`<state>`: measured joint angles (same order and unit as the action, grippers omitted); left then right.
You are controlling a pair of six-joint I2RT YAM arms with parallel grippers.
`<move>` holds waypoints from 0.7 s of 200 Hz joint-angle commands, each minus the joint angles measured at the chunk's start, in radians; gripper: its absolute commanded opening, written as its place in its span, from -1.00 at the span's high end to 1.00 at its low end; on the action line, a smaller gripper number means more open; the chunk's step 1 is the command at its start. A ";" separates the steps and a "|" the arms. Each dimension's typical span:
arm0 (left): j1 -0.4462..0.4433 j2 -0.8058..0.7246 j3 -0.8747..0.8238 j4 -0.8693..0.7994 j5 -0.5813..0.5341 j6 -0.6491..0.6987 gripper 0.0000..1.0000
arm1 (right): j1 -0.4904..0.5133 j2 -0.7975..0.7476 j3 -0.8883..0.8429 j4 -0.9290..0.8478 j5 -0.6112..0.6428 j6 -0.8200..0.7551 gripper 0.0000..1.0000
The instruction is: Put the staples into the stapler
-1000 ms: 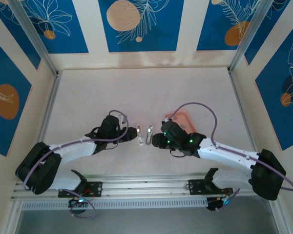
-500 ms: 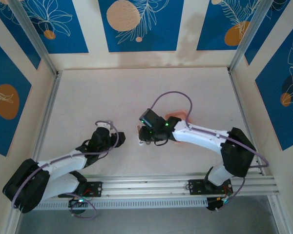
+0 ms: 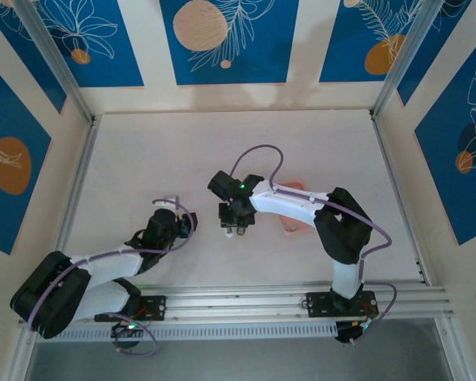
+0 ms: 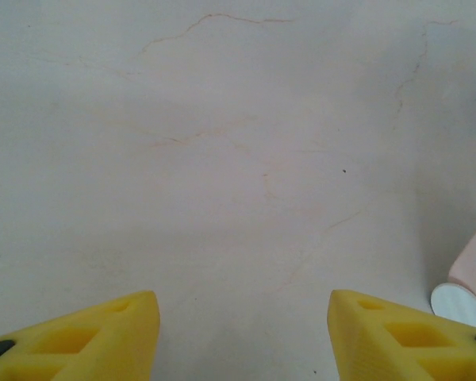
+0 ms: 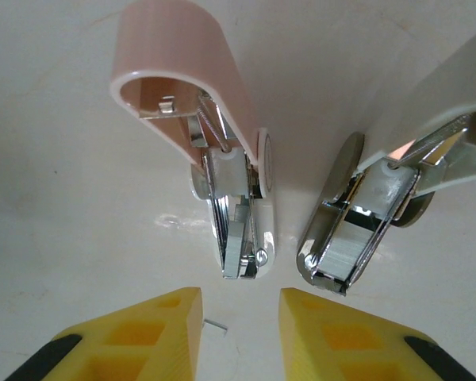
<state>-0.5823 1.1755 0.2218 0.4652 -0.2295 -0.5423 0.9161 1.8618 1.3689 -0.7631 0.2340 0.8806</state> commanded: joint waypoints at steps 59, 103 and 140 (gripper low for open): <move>0.025 -0.022 -0.025 0.034 -0.013 0.038 -0.18 | -0.005 0.064 0.072 -0.053 -0.053 -0.028 0.42; 0.028 -0.019 -0.027 0.039 -0.015 0.044 -0.18 | -0.014 0.084 0.086 -0.053 -0.056 -0.034 0.42; 0.029 -0.016 -0.030 0.042 -0.016 0.047 -0.19 | -0.015 0.095 0.095 -0.047 -0.060 -0.040 0.42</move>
<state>-0.5655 1.1667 0.2062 0.4870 -0.2302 -0.5129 0.9077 1.9350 1.4254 -0.7971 0.2001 0.8547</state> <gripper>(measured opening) 0.593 0.292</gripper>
